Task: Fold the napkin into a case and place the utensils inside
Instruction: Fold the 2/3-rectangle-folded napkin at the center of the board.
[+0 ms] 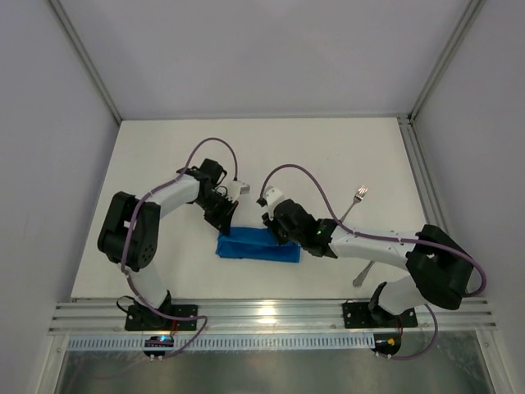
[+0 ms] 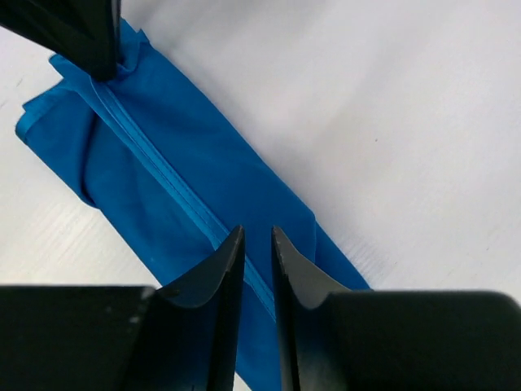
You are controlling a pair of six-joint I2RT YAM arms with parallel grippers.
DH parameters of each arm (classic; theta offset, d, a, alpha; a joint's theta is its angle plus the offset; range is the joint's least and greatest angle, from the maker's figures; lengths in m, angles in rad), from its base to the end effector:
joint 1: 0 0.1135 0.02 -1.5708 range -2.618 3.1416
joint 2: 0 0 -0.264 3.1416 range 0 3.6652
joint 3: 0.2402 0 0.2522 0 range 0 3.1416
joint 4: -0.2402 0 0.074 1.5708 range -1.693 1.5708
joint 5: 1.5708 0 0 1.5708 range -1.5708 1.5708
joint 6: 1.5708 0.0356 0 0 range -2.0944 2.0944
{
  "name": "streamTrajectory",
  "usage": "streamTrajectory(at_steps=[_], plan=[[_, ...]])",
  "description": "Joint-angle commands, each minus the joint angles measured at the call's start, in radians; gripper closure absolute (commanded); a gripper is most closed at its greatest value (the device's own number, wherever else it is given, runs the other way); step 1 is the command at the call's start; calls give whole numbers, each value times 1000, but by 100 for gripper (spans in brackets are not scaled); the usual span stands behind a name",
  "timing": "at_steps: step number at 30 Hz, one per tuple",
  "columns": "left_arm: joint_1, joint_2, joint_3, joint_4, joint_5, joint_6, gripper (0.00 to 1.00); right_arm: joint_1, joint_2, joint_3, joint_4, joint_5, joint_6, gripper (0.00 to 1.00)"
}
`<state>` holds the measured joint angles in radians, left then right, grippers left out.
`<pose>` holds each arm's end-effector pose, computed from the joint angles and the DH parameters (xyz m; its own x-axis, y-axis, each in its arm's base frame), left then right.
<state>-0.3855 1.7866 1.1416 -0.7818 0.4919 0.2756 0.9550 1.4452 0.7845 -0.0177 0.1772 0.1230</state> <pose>0.2934 -0.1372 0.1678 -0.7751 0.5734 -0.2653 0.6289 0.6601 -0.4107 0.1796 0.2429 0.2040 -0.4486 -0.4249 -0.7863 -0.6743 0.7383 -0.0143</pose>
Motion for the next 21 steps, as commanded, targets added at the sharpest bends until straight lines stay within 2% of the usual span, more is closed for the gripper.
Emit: streamTrajectory(at_steps=[1,21], plan=[[4,-61,-29,6,16,50,100,5,-8,-47,-1,-41,41,77],[-29,-110,-71,-125,82,169,100,-61,118,-90,-22,-54,282,85]])
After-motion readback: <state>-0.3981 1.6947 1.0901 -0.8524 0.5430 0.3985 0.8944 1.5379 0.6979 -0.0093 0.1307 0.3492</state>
